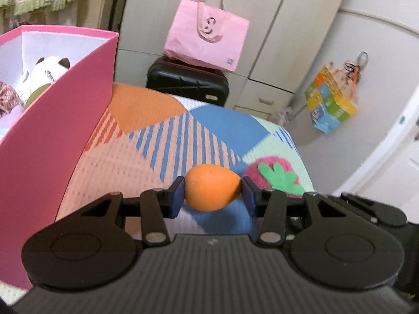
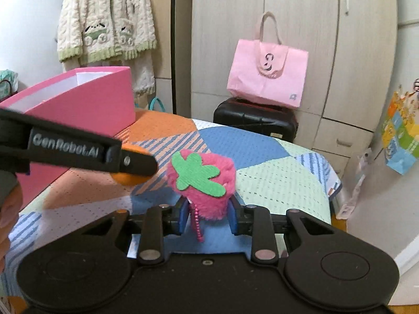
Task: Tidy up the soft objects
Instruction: 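Lift and carry the orange sponge and strawberry puff with both grippers over the pink box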
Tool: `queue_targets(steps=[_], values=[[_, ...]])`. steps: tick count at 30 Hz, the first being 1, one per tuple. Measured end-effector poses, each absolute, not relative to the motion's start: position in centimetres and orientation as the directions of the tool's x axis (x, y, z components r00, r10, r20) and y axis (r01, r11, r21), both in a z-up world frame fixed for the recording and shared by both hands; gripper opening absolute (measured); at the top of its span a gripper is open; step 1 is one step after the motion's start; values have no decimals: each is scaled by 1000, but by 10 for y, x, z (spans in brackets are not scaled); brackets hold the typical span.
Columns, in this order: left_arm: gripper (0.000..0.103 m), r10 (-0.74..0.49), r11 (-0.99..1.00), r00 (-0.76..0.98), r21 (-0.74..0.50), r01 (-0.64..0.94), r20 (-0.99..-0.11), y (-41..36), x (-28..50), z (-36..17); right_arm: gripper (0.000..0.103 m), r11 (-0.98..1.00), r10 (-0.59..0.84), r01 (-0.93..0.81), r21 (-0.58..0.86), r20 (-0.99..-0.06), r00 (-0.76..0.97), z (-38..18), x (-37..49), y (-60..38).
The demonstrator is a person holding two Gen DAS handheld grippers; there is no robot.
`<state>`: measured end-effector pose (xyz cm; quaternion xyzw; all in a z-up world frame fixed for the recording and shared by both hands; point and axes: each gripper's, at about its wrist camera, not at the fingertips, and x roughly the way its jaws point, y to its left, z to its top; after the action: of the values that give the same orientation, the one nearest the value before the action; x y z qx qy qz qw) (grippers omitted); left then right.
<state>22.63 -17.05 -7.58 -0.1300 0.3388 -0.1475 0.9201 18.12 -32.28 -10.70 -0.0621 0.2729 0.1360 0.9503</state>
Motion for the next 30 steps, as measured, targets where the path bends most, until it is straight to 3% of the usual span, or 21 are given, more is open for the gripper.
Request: queue_targets(steps=[5,18,30], values=[[45,-383,921,702,-306,240,-601,-156,198,-74,34,959,207,-278,-51,-541,815,-103,152,-317],[45,-419,898,598,-213,385,-683,-109,140,-55,34,977,200,-202,74,-660,725,-92,87,-300],[45,-455,846,517,-172,504,-725,-61,93,-18,34,949,288,-294,113,-691,663,-61,57,-266]])
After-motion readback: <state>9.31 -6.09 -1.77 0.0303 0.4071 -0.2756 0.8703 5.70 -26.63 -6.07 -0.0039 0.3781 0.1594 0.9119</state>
